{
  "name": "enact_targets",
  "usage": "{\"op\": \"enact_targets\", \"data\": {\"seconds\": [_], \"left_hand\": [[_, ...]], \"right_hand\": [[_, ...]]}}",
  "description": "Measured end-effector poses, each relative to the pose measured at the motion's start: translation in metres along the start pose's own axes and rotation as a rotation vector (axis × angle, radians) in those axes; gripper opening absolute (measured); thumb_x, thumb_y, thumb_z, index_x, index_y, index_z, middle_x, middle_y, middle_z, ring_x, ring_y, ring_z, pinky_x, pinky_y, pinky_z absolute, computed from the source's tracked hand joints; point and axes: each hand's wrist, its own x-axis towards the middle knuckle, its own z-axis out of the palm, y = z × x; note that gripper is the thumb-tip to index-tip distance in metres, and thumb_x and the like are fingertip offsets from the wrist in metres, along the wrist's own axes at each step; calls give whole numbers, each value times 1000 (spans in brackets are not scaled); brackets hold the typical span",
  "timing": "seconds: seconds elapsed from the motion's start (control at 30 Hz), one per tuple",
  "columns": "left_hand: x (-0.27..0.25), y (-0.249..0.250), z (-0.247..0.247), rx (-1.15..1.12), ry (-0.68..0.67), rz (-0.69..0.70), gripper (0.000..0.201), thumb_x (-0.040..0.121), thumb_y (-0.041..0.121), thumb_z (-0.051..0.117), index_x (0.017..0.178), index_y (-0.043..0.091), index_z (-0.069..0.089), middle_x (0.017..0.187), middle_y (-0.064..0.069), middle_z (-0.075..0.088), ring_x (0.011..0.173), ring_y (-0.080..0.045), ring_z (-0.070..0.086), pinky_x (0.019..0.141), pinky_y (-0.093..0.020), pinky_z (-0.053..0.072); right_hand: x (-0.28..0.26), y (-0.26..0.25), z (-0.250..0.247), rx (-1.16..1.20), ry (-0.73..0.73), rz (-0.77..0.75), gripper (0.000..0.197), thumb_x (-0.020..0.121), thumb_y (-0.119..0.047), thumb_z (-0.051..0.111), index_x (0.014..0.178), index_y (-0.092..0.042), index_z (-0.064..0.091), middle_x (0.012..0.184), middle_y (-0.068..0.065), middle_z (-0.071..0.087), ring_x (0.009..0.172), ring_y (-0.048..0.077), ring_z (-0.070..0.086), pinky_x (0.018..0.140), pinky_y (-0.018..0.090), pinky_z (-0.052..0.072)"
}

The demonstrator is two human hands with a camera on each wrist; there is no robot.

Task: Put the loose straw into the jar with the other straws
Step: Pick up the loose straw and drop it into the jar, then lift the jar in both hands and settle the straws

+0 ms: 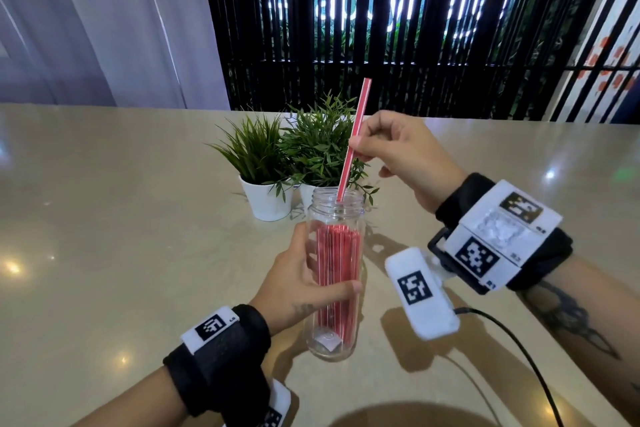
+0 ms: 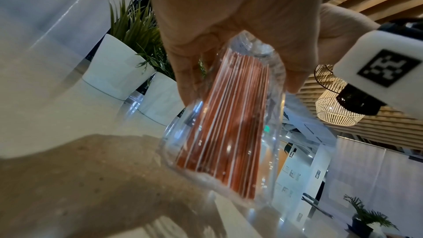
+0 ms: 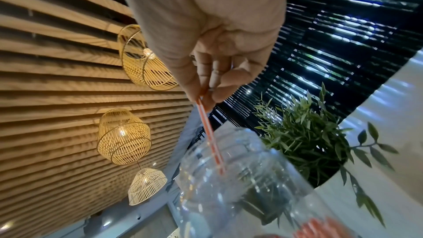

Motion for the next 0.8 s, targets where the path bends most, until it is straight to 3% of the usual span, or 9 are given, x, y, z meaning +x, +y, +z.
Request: {"op": "enact_targets", "data": {"seconds": [0.17, 0.23, 0.33, 0.4, 0.43, 0.5, 0.57, 0.67, 0.8], "left_hand": [[-1, 5, 1, -18, 2, 20, 74, 58, 39, 79, 117, 28, 35, 103, 10, 64, 87, 8, 59, 72, -7, 45], [0, 6, 0, -18, 11, 26, 75, 57, 41, 79, 118, 31, 35, 104, 10, 63, 88, 8, 59, 74, -12, 45], [0, 7, -1, -11, 20, 37, 74, 58, 40, 79, 117, 32, 35, 104, 10, 63, 90, 7, 59, 74, -14, 45], [0, 8, -2, -21, 16, 46, 74, 60, 35, 80, 118, 27, 36, 102, 10, 63, 87, 8, 60, 72, -10, 46], [0, 9, -3, -27, 13, 49, 74, 60, 34, 80, 119, 26, 35, 102, 10, 63, 86, 8, 60, 72, -9, 46], [0, 10, -3, -20, 12, 45, 77, 59, 38, 79, 120, 26, 34, 102, 12, 62, 86, 10, 59, 70, -11, 46], [0, 11, -2, -29, 15, 38, 77, 61, 36, 79, 121, 26, 33, 102, 13, 61, 85, 13, 58, 69, -9, 46], [1, 13, -1, -48, 13, 43, 71, 64, 27, 78, 120, 24, 33, 99, 14, 60, 81, 15, 58, 69, -1, 42], [1, 16, 2, -48, -3, 51, 61, 62, 30, 78, 105, 36, 34, 95, 14, 61, 82, 14, 58, 71, -1, 42]], "right_hand": [[-12, 3, 5, -15, -110, 20, 20, 84, -8, 60, 66, -14, 54, 66, -3, 50, 45, -9, 45, 45, 1, 36], [-17, 3, 5, -94, -184, 31, 14, 83, -15, 62, 69, -13, 61, 70, 1, 55, 56, -3, 50, 52, 2, 38], [-18, 3, -3, -179, -137, 23, 25, 82, -29, 63, 77, -5, 67, 87, 18, 61, 78, 20, 55, 70, 22, 43], [-15, 0, -13, -151, -42, -5, 32, 82, -32, 62, 79, 0, 66, 91, 16, 65, 87, 18, 60, 79, 24, 45], [-13, -1, -17, -117, 8, -19, 31, 83, -30, 62, 77, 0, 64, 87, 12, 65, 84, 10, 61, 76, 18, 46], [-14, 0, -24, -46, 120, -54, 21, 84, -23, 61, 68, -10, 59, 72, 1, 57, 62, -8, 51, 59, 5, 40], [-24, 9, -25, -15, 155, -43, 18, 85, -15, 59, 68, -19, 52, 67, -5, 49, 51, -9, 45, 48, 1, 35], [-53, 32, -14, 22, -11, 89, 9, 85, -19, 58, 88, -22, 51, 89, -5, 52, 74, -5, 52, 56, 2, 40], [-83, 65, 4, 143, -229, 300, 70, 69, -52, 61, 130, -32, 34, 129, -6, 45, 117, 10, 48, 94, 35, 47]]}}
